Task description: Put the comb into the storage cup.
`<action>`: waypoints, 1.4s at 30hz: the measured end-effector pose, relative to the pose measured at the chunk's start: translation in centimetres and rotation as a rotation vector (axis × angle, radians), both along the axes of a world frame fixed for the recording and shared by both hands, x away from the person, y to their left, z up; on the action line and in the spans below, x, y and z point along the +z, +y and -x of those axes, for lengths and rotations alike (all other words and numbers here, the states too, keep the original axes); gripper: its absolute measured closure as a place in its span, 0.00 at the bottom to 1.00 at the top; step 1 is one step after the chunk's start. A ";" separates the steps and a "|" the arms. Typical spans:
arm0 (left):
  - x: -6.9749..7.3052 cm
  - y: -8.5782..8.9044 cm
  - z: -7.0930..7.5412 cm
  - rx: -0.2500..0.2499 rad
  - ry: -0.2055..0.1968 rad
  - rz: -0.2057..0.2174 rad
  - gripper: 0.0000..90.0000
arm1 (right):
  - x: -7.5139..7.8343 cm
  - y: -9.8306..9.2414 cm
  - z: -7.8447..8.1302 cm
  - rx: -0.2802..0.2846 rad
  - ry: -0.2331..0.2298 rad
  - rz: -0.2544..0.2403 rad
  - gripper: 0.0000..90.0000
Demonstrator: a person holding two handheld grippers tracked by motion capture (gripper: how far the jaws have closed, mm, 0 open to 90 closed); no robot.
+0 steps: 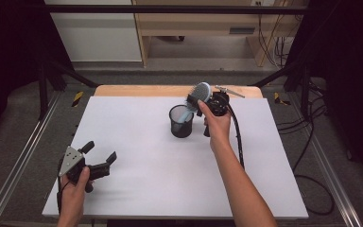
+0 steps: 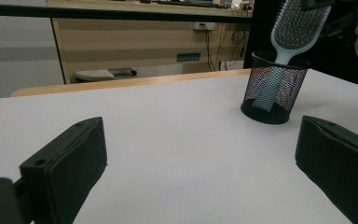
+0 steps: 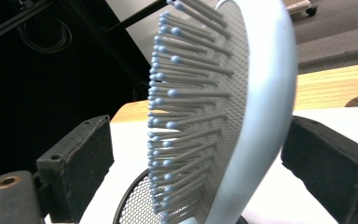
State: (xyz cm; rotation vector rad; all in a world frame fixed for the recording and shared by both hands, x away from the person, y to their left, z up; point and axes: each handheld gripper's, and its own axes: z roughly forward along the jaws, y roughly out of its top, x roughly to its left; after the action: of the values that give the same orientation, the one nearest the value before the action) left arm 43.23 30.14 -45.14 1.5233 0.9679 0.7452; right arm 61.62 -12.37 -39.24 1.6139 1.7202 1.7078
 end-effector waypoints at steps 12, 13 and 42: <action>0.0 0.0 0.0 -0.005 0.001 0.005 0.02 | 0.4 -0.1 0.3 0.007 -0.039 0.005 0.06; 0.0 0.0 0.0 -0.004 0.001 0.006 0.02 | 0.5 -0.1 0.4 0.008 -0.055 0.011 0.06; 0.0 0.1 0.0 -0.001 0.001 0.006 0.02 | 1.6 0.4 1.6 -0.077 -0.185 0.197 0.09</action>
State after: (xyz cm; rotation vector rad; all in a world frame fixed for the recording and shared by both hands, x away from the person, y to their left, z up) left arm 43.25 30.28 -45.16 1.5192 0.9695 0.7405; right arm 60.06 -11.97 -37.61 1.3728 1.6573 1.5449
